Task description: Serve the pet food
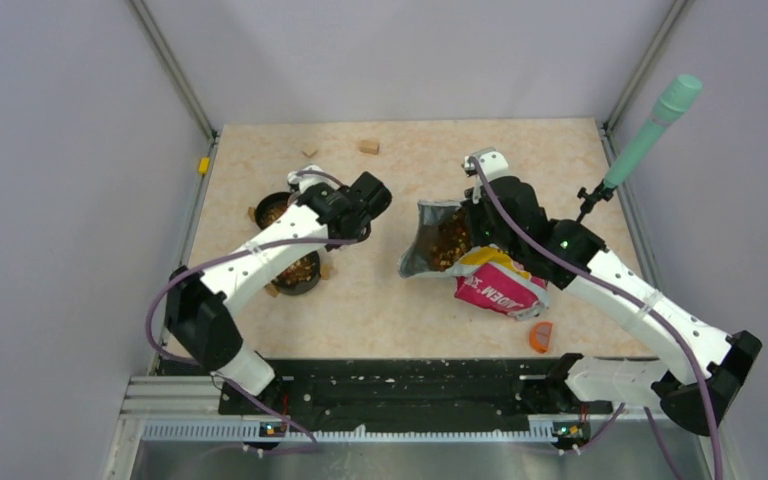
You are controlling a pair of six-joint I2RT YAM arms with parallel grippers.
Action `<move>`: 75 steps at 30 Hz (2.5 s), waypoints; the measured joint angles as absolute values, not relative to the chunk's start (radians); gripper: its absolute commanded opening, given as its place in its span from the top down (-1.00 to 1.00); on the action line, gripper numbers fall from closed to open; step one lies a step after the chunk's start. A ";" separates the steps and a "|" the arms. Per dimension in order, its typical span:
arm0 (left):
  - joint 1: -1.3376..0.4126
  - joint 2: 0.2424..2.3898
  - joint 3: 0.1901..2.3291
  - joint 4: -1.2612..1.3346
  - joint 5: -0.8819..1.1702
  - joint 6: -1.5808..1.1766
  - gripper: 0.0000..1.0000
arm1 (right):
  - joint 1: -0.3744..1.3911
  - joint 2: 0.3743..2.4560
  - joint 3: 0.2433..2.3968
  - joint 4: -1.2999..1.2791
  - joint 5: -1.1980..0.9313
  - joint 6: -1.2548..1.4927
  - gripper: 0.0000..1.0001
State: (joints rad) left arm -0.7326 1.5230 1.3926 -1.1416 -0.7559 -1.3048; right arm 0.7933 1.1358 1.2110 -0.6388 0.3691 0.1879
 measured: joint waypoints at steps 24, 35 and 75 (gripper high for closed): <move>-0.535 1.775 1.650 -1.193 -0.590 -1.721 1.00 | 0.787 1.040 1.191 -0.683 0.327 0.221 1.00; -0.406 1.775 1.650 -1.142 -0.448 -1.760 1.00 | 0.787 1.041 1.191 -0.683 0.323 0.220 1.00; -0.080 1.494 1.383 -0.813 0.089 -1.861 1.00 | 0.787 1.090 1.199 -0.658 0.289 0.202 1.00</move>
State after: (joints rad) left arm -0.0803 1.4937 1.3834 -0.8135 0.0891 -1.8614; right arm 0.7868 1.0897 1.1992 -0.6582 0.2893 0.2024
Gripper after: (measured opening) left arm 0.331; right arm 0.012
